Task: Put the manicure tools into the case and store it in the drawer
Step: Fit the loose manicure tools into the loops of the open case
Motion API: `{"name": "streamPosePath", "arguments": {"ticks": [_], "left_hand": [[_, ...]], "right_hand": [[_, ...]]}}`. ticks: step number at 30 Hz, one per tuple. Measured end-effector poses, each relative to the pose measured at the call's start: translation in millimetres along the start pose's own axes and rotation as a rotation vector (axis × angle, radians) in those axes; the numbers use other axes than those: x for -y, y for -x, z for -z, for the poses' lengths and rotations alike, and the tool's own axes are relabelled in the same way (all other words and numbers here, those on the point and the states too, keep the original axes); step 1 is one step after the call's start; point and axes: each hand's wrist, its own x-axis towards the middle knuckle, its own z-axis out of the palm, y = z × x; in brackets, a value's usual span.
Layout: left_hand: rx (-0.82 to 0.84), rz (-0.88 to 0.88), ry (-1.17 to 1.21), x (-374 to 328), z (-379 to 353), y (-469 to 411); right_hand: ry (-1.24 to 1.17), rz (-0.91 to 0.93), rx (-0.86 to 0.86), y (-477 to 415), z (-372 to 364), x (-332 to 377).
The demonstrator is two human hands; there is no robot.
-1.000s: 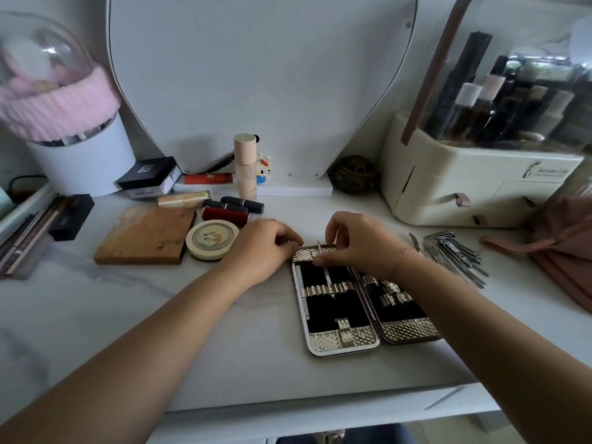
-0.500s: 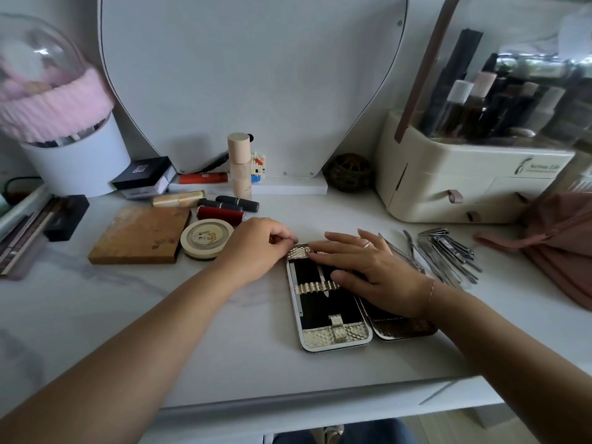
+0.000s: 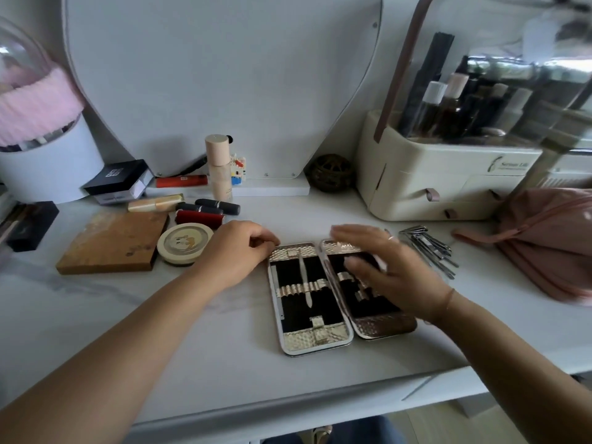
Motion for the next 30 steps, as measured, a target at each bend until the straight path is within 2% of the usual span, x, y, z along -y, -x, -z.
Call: {"name": "streamPosePath", "arguments": {"ticks": [3, 5, 8, 12, 20, 26, 30], "left_hand": [[-0.012, -0.004, 0.006, 2, -1, -1], [-0.022, -0.001, 0.008, 2, -2, -1], [-0.025, -0.001, 0.008, 2, -2, 0], [-0.037, -0.010, -0.013, 2, -2, 1], [-0.034, -0.003, -0.019, 1, -2, 1], [-0.030, -0.004, -0.010, 0, -1, 1], [-0.016, -0.009, -0.002, 0, -1, 2]], "right_hand": [[0.051, -0.320, -0.334, 15, 31, -31], [0.119, -0.498, -0.359, 26, 44, -50], [0.192, -0.614, -0.262, 33, 48, -59], [0.295, -0.690, -0.201, 29, 44, -58], [0.303, -0.763, -0.170, 17, 47, -56], [0.175, -0.750, -0.114, 13, 51, -60], [0.005, -0.770, -0.144, 13, 54, -66]]}}
